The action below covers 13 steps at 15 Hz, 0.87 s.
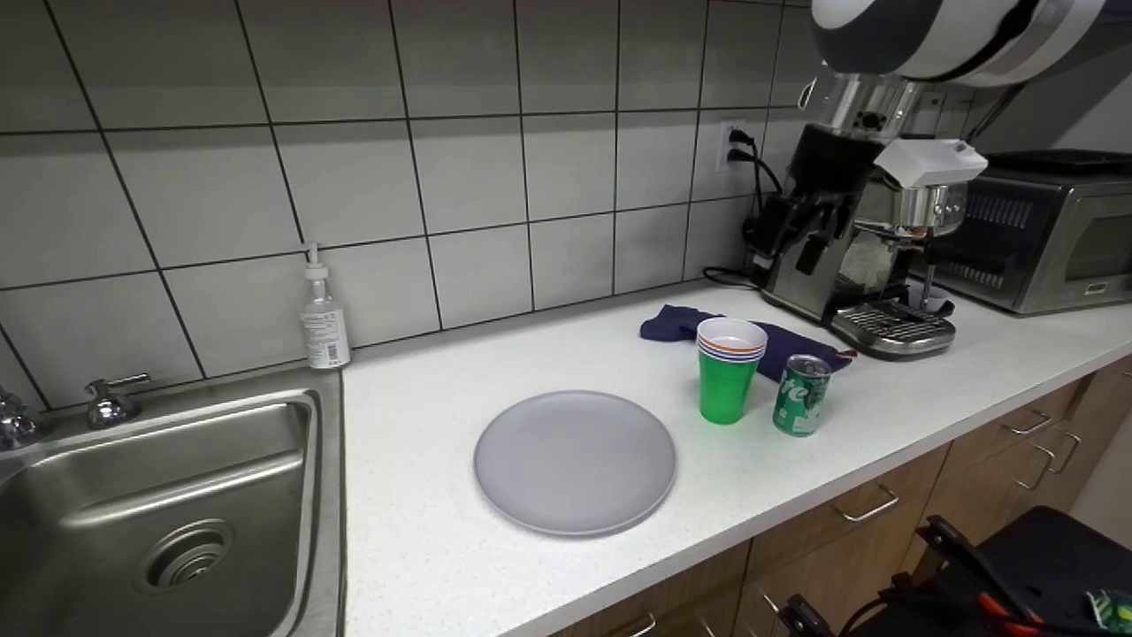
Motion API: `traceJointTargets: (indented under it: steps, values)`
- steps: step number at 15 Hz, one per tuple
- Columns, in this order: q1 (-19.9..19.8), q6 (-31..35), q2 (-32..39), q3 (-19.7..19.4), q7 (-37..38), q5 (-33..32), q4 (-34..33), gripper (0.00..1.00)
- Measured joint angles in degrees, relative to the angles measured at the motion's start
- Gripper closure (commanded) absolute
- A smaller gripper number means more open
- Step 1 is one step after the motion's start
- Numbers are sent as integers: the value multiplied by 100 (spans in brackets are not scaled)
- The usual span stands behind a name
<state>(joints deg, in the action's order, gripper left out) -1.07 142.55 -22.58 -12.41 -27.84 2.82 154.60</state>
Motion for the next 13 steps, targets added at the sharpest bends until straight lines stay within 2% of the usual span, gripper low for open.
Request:
traceJointTargets:
  steps: [5,13]
  values:
    - [-140,-508,-324,-28,0,-499,76,0]
    - [-141,-598,-377,-29,0,-547,103,0]
